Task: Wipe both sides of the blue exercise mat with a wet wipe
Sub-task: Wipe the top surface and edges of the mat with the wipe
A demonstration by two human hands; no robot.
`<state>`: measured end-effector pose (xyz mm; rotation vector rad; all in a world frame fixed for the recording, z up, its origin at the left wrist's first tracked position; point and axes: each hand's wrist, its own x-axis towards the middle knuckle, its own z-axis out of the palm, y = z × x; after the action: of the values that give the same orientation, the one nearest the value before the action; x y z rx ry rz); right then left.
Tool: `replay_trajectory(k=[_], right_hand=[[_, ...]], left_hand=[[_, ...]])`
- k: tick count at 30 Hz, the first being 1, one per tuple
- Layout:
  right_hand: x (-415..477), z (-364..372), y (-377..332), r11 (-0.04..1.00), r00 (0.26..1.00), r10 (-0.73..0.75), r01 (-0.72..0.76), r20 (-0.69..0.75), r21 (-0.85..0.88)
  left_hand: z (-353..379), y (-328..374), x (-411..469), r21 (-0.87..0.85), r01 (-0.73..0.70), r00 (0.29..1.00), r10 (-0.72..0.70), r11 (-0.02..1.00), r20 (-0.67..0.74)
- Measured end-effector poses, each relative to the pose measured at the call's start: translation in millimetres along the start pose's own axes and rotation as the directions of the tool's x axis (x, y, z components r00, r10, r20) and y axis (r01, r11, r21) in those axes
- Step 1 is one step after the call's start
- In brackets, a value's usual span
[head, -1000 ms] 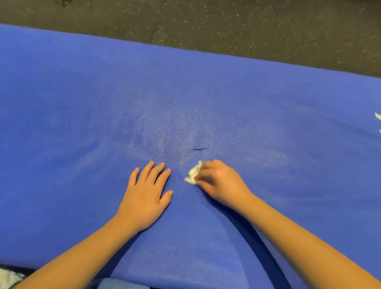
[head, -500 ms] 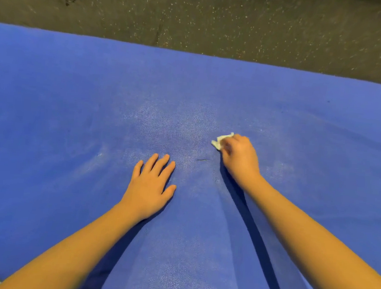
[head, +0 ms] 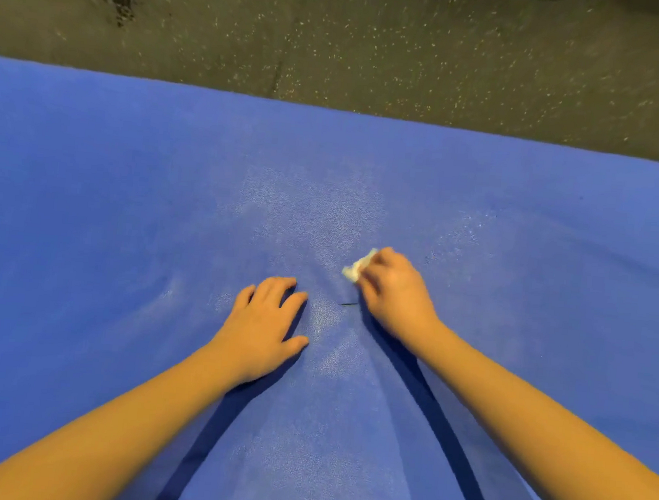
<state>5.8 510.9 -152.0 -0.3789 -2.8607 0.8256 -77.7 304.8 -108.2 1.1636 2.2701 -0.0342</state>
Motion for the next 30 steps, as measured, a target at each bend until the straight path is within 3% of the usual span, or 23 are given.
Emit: replay_trajectory(k=[2, 4, 6, 7, 9, 11, 13, 14, 16, 18, 19, 20, 23, 25, 26, 29, 30], right_hand=[[-5.6, -8.4, -2.0, 0.972, 0.960, -0.227, 0.233, 0.163, -0.017], [8.9, -17.5, 14.3, 0.958, 0.962, -0.244, 0.258, 0.118, -0.125], [31.2, -22.8, 32.1, 0.981, 0.998, -0.009, -0.002, -0.057, -0.192], [40.1, -22.2, 37.2, 0.973, 0.982, 0.133, -0.156, -0.136, -0.173], [47.1, -13.5, 34.3, 0.953, 0.955, 0.263, -0.280, -0.139, -0.119], [43.7, -4.3, 19.5, 0.993, 0.995, 0.080, -0.075, 0.054, -0.096], [40.3, -7.5, 16.6, 0.988, 0.962, -0.124, 0.142, 0.245, -0.056], [45.9, -14.4, 22.5, 0.984, 0.956, -0.126, 0.154, 0.265, -0.087], [65.1, -26.6, 40.9, 0.981, 0.991, 0.052, -0.028, 0.121, -0.190], [77.3, -33.9, 57.3, 0.930, 0.949, 0.305, -0.315, -0.081, -0.188], [76.0, -33.2, 55.7, 0.922, 0.936, 0.333, -0.349, -0.114, -0.167], [71.8, -30.1, 49.5, 0.938, 0.948, 0.305, -0.315, -0.090, -0.147], [41.6, -21.5, 33.5, 0.998, 0.994, 0.020, -0.013, 0.109, -0.063], [38.9, -30.2, 42.8, 0.993, 0.982, -0.050, 0.068, 0.184, -0.093], [44.1, -33.0, 49.9, 0.991, 0.988, -0.007, 0.028, 0.156, -0.130], [61.6, -34.6, 59.1, 0.948, 0.960, 0.267, -0.277, -0.080, -0.157], [62.5, -33.4, 54.6, 0.939, 0.946, 0.310, -0.320, -0.094, -0.127]], left_hand=[[-7.4, -1.7, 14.8, 0.069, 0.032, 0.999, -0.035, 0.997, 0.038], [-11.1, -2.0, 24.3, 0.112, 0.045, 0.996, -0.053, 0.993, 0.069], [-10.2, -2.3, 26.6, 0.134, 0.040, 0.996, -0.051, 0.990, 0.077], [-9.7, -2.4, 26.2, 0.145, 0.040, 0.995, -0.053, 0.989, 0.089], [-12.2, -2.5, 26.4, 0.176, 0.028, 0.993, -0.048, 0.984, 0.108], [-18.5, -3.3, 28.4, 0.198, 0.003, 0.987, -0.035, 0.980, 0.155], [-26.4, -4.8, 31.9, 0.224, -0.023, 0.977, -0.026, 0.974, 0.214], [-30.3, -5.4, 33.6, 0.240, -0.035, 0.970, -0.025, 0.970, 0.243], [-37.2, -5.6, 37.1, 0.260, -0.057, 0.953, -0.025, 0.964, 0.301], [-44.0, -4.3, 39.9, 0.256, -0.060, 0.932, -0.038, 0.965, 0.361], [-47.6, -3.2, 41.3, 0.257, -0.057, 0.919, -0.050, 0.965, 0.390], [-51.4, -1.9, 42.8, 0.263, -0.057, 0.906, -0.061, 0.963, 0.419], [-64.3, 2.8, 49.2, 0.280, -0.069, 0.873, -0.078, 0.957, 0.481], [-71.8, 6.2, 57.7, 0.277, -0.054, 0.873, -0.089, 0.959, 0.479], [-74.9, 7.6, 63.3, 0.276, -0.044, 0.885, -0.090, 0.960, 0.457], [-80.7, 12.1, 82.1, 0.290, -0.002, 0.960, -0.079, 0.957, 0.268], [-80.2, 12.6, 88.1, 0.282, 0.015, 0.984, -0.065, 0.959, 0.168]])
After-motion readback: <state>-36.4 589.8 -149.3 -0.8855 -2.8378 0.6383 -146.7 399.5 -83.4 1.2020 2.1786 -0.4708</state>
